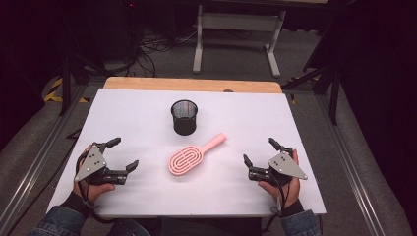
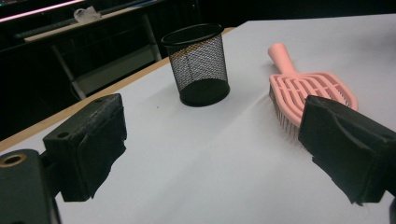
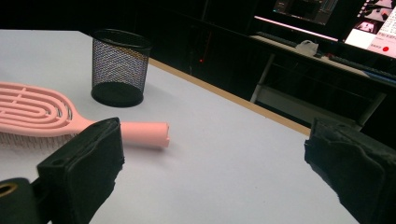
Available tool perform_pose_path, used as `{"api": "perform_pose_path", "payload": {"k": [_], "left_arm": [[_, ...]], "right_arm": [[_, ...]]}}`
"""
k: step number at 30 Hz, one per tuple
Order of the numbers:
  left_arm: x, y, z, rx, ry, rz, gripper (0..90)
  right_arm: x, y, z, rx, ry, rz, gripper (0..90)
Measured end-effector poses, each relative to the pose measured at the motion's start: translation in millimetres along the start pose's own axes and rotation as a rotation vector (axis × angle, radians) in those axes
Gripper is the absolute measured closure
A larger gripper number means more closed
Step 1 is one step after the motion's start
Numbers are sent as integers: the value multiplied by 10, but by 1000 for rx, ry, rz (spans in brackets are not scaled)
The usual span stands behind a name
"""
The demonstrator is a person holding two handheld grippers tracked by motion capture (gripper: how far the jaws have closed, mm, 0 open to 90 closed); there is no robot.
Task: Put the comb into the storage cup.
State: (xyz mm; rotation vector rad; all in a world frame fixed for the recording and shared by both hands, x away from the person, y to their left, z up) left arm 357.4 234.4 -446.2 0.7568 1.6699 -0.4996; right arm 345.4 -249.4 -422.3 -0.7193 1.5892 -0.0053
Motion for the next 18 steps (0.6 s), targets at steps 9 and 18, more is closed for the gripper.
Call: {"api": "perform_pose_path", "payload": {"k": [9, 18], "left_arm": [[8, 1, -11, 7, 8, 1, 84], [30, 21, -13, -8, 17, -12, 93]], "right_arm": [[-14, 20, 32, -12, 14, -4, 51], [-107, 17, 198, -52, 65, 7, 54]]}}
Point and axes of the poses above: each handheld gripper's, and its own axes: z roughly forward along the jaws, x roughly out of its underside, y roughly to its left, the point moved 2 cm from there along z, roughly forward along the jaws, and after that the axes turned 8 degrees about -z, right-handed, at the moved point
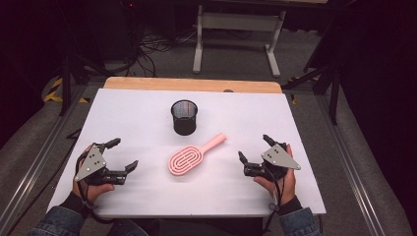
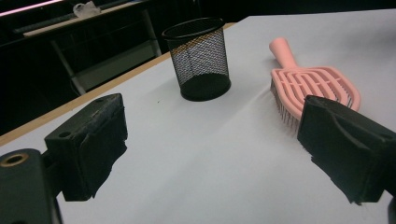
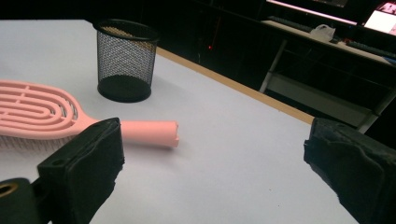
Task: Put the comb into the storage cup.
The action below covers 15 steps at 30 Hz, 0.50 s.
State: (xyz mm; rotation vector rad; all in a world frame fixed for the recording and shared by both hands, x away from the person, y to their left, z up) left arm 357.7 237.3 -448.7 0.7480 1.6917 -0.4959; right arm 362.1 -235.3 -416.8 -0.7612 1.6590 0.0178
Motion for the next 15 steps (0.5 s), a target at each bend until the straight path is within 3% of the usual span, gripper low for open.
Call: {"api": "perform_pose_path", "payload": {"k": [6, 10, 15], "left_arm": [[5, 12, 3, 4, -3, -8, 93], [2, 10, 3, 6, 0, 0, 93], [10, 13, 8, 12, -1, -7, 90]], "right_arm": [[-116, -39, 187, -64, 55, 0, 92], [-231, -47, 289, -90, 16, -4, 98], [-360, -47, 415, -129, -26, 27, 121]]}}
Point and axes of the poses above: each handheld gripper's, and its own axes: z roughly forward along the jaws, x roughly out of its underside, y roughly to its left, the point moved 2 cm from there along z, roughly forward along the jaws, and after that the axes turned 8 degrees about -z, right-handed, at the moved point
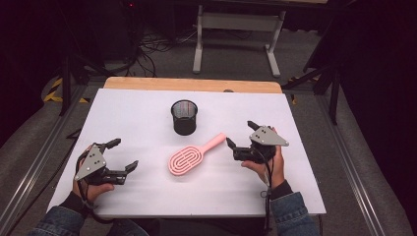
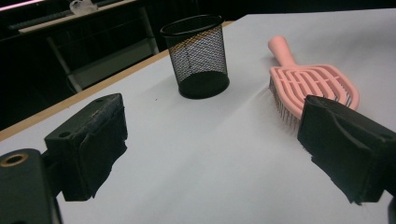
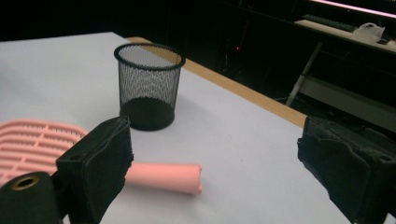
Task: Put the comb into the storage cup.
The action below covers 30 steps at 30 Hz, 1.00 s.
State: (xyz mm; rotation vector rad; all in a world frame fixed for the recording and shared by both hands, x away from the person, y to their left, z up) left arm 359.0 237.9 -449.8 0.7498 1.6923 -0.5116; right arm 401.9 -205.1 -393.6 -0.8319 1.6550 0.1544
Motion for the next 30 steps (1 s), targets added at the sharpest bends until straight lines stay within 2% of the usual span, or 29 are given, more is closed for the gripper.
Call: {"api": "perform_pose_path", "payload": {"k": [1, 6, 9, 14, 17, 19, 20, 22, 25, 27, 29, 30], "left_arm": [[-1, 12, -6, -7, 2, 12, 90], [0, 20, -12, -1, 0, 9, 85], [-1, 21, -6, -3, 3, 11, 85], [0, 22, -9, -5, -1, 9, 85], [4, 21, -7, -4, 0, 6, 86], [5, 22, -9, -4, 1, 8, 86], [10, 20, -9, 0, 1, -2, 86], [10, 24, -10, -3, 4, 3, 85], [7, 24, -11, -3, 3, 7, 86], [9, 15, -11, 12, 0, 0, 86], [3, 15, -15, 20, -3, 16, 85], [3, 15, -15, 20, -3, 16, 84]], "right_arm": [[-14, 1, 17, -2, -3, -1, 125], [-81, 14, 140, 3, -9, -5, 127], [-110, 21, 210, -12, -14, 7, 141], [-155, -7, 305, -17, -32, 38, 225], [-174, -4, 405, -37, -15, 36, 358], [-164, -9, 489, -89, -17, 53, 511], [-161, -10, 507, -88, -11, 53, 532], [-139, -19, 591, -104, 24, 57, 635], [-94, -17, 692, -116, 74, 64, 732], [-46, -13, 772, -118, 117, 71, 827], [-7, -9, 828, -125, 152, 71, 859], [-7, -9, 828, -125, 152, 71, 859]]}}
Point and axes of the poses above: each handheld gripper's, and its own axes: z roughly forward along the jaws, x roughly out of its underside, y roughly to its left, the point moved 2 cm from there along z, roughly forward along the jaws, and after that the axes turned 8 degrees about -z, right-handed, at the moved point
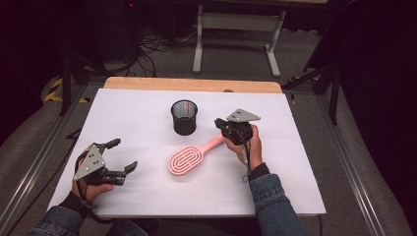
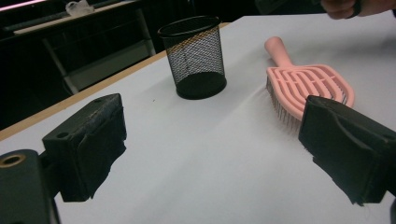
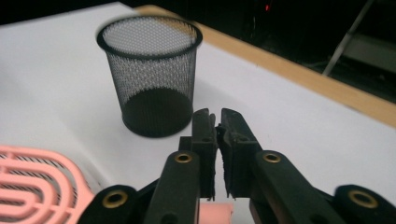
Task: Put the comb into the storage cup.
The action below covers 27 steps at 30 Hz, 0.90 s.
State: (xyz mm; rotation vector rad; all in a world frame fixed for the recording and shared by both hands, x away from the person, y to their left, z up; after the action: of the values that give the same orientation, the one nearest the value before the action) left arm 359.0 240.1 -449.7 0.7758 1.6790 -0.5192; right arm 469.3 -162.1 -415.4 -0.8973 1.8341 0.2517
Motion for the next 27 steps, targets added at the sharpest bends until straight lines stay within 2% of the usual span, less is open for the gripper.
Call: {"api": "perform_pose_path", "payload": {"k": [2, 7, 12, 19, 23, 27], "left_arm": [[1, 1, 2, 4, 0, -3, 83], [7, 1, 4, 6, 1, -10, 83], [7, 1, 5, 6, 0, -11, 83], [8, 1, 7, 2, 1, -10, 83], [8, 6, 7, 1, 6, -2, 83], [9, -1, 8, 3, 6, -10, 84]], "right_arm": [[43, 3, 102, -10, 43, -1, 900], [94, 21, 232, -9, 112, -23, 900], [141, 35, 299, -22, 171, -28, 900], [175, 86, 355, -57, 225, -39, 900], [195, 120, 388, -75, 272, -61, 900], [219, 158, 421, -84, 319, -85, 900]]}}
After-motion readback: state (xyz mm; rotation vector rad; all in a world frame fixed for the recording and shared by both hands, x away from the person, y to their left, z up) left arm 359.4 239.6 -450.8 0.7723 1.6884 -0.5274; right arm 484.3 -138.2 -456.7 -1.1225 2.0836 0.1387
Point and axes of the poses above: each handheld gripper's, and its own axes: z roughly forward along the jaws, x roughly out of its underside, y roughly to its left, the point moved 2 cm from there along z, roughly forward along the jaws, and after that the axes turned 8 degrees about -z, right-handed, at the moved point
